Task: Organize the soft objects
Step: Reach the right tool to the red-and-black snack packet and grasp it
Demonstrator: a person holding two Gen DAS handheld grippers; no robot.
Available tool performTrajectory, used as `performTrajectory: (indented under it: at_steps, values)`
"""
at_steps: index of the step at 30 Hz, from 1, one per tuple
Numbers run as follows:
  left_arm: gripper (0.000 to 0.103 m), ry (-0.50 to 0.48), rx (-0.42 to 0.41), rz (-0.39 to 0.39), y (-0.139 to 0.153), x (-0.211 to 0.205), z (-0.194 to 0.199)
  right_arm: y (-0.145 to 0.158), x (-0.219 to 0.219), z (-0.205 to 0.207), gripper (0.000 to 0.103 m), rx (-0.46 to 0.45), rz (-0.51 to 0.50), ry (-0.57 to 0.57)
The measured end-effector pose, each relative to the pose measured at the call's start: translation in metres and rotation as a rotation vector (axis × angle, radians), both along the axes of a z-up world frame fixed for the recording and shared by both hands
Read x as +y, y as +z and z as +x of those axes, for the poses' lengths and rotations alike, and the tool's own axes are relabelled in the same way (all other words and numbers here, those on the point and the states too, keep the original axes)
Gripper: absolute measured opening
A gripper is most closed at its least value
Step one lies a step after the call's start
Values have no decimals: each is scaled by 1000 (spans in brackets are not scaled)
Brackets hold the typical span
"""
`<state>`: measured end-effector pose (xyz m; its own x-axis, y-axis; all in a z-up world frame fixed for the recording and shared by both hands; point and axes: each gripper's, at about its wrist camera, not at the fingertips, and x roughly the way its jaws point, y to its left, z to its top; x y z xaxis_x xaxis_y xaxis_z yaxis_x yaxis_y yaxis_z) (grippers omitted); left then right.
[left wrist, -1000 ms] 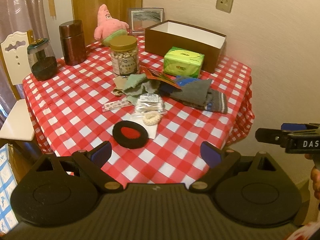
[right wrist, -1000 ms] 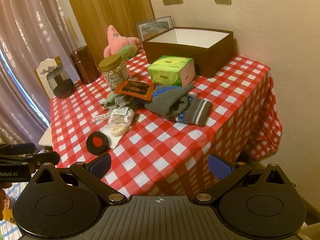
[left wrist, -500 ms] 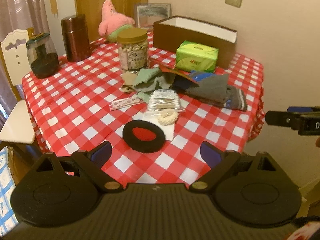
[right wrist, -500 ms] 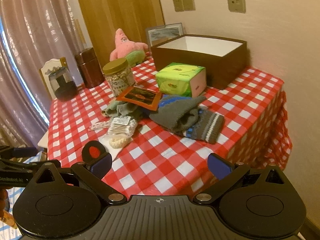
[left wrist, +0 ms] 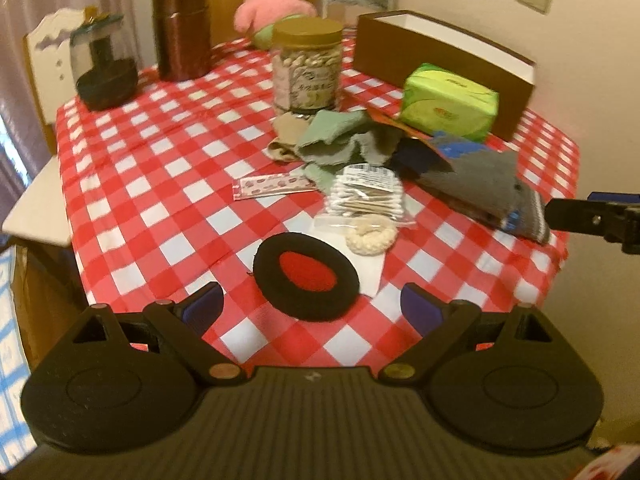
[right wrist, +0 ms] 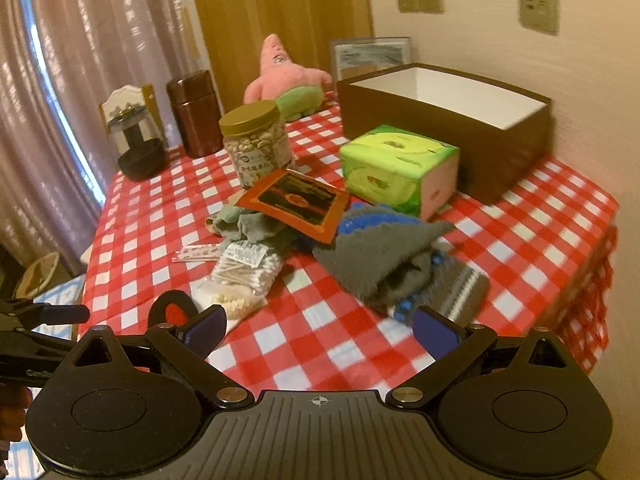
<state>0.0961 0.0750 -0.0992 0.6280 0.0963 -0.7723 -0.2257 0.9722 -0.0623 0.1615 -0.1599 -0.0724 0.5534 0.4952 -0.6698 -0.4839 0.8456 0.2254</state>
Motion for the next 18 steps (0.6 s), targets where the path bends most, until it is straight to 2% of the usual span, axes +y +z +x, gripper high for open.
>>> performTrajectory:
  at_steps: [12,18]
  values:
    - [95,254,68,-39,-37,5,42,-12,14,76,99,1,-26,200]
    - [95,345,90,-54,-47,4,52,-20,15,103,99,13,-31,264]
